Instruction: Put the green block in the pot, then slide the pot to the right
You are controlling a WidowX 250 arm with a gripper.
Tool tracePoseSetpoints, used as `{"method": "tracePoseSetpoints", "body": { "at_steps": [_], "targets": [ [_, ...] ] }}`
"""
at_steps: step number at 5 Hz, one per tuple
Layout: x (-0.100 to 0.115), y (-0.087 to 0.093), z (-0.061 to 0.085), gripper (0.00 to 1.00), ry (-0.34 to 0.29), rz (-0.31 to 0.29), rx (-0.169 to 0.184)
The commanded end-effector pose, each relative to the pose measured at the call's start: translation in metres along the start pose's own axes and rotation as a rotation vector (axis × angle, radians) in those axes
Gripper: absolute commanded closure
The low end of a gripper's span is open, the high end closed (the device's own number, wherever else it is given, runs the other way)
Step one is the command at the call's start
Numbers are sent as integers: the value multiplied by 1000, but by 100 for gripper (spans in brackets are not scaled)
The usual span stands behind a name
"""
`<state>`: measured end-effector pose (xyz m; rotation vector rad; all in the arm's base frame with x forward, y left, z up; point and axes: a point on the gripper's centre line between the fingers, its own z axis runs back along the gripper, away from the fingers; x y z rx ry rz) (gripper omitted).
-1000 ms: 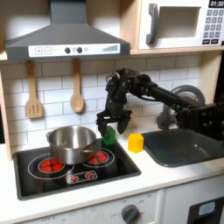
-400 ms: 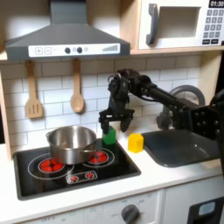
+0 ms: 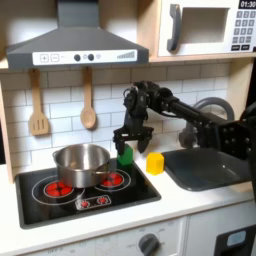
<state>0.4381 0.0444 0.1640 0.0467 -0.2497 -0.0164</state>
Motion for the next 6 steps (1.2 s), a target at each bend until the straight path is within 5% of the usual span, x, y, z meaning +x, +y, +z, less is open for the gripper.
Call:
{"method": "tracePoseSetpoints", "body": {
  "at_steps": [1,6],
  "targets": [
    [3,6,-17,0,50,12,8],
    [5,4,-27,0,121,44,-4]
  ]
}}
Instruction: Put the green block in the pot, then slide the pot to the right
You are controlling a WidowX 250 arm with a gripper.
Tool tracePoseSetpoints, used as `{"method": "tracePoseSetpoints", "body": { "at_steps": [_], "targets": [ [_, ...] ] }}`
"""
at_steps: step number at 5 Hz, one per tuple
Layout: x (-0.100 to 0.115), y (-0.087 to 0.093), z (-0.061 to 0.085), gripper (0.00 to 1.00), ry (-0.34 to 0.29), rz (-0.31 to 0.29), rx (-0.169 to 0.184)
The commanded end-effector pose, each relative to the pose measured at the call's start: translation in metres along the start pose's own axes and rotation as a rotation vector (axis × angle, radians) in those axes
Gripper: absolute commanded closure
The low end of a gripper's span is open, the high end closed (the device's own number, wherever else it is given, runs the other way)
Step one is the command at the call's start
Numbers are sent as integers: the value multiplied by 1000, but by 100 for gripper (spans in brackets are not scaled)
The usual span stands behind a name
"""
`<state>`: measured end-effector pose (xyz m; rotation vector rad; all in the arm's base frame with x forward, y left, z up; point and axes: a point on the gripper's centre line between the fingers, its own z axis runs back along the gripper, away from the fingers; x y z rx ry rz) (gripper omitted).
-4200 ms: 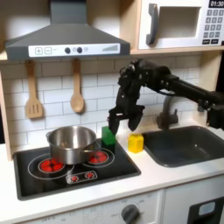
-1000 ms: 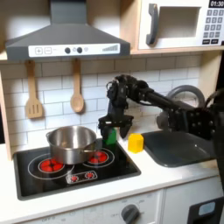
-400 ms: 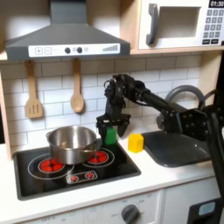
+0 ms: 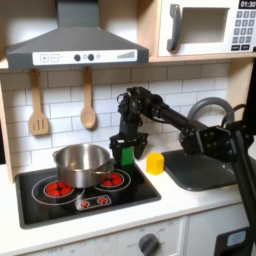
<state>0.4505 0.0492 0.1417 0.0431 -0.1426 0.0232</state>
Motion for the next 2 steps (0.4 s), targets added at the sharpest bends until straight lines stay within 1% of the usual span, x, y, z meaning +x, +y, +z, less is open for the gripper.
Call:
{"method": "tracePoseSetpoints", "body": {
  "at_steps": [1,2],
  "targets": [
    [-2,4,-3,0,26,22,-3],
    [-3,4,-4,0,29,23,-7]
  ]
}}
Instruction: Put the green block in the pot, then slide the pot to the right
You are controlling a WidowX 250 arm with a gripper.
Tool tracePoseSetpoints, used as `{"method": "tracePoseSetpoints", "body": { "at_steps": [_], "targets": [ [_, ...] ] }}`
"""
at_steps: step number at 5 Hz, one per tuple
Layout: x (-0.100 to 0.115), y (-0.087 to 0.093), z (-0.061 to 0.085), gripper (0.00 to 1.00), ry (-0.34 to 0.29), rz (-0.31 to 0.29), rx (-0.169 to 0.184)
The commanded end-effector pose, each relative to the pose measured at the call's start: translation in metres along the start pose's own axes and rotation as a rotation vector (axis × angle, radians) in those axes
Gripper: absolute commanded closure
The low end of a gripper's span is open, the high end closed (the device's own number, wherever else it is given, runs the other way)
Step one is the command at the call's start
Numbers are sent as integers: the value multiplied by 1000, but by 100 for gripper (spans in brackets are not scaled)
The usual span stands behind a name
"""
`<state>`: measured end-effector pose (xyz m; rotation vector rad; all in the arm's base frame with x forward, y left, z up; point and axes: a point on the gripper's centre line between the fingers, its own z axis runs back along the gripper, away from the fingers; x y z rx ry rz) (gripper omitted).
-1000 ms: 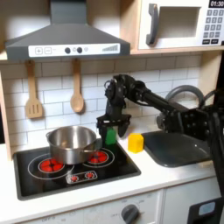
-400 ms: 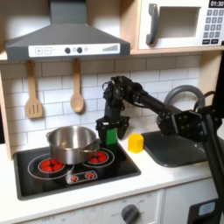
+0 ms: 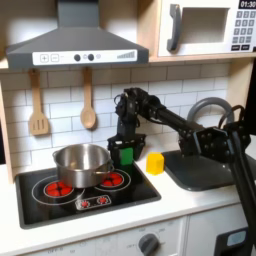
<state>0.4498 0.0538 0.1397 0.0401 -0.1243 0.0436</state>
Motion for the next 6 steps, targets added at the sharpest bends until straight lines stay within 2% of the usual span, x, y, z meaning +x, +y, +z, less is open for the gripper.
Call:
{"method": "tracePoseSetpoints", "body": {
  "at_steps": [1,2,4,6],
  "targets": [
    [-3,0,0,0,13,4,-9],
    [-3,-1,-1,100,10,7,-16],
    [-7,2,-1,100,-2,3,-26],
    [-8,2,6,100,-34,-20,-40]
  ]
}}
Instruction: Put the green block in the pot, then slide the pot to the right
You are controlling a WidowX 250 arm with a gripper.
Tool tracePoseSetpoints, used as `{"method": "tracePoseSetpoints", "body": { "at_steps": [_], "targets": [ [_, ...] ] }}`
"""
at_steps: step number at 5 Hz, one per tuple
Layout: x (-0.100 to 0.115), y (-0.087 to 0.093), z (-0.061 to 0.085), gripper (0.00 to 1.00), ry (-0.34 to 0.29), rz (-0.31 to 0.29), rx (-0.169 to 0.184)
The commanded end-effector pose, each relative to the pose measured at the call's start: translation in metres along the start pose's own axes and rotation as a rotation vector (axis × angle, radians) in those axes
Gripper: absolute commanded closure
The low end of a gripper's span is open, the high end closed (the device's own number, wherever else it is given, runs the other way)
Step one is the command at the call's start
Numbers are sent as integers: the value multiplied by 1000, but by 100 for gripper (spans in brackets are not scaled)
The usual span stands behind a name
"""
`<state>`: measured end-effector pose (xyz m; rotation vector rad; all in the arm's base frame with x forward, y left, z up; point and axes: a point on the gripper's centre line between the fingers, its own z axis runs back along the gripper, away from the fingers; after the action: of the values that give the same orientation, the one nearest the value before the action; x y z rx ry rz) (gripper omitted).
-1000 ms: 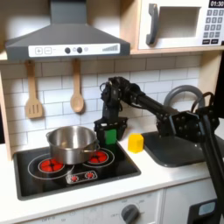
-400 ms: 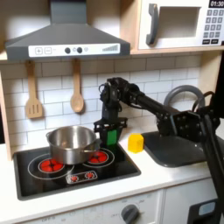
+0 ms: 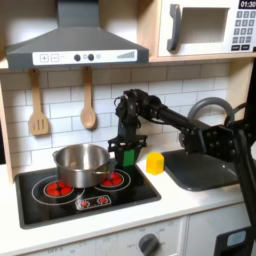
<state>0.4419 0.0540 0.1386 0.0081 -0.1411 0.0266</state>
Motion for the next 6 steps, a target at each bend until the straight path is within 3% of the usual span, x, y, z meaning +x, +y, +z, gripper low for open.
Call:
{"method": "tracePoseSetpoints", "body": {
  "at_steps": [1,3,6],
  "targets": [
    [-1,1,8,100,-24,-16,-14],
    [-5,-2,26,100,-59,-61,-20],
    [-31,6,84,100,-161,-82,-13]
  ]
}}
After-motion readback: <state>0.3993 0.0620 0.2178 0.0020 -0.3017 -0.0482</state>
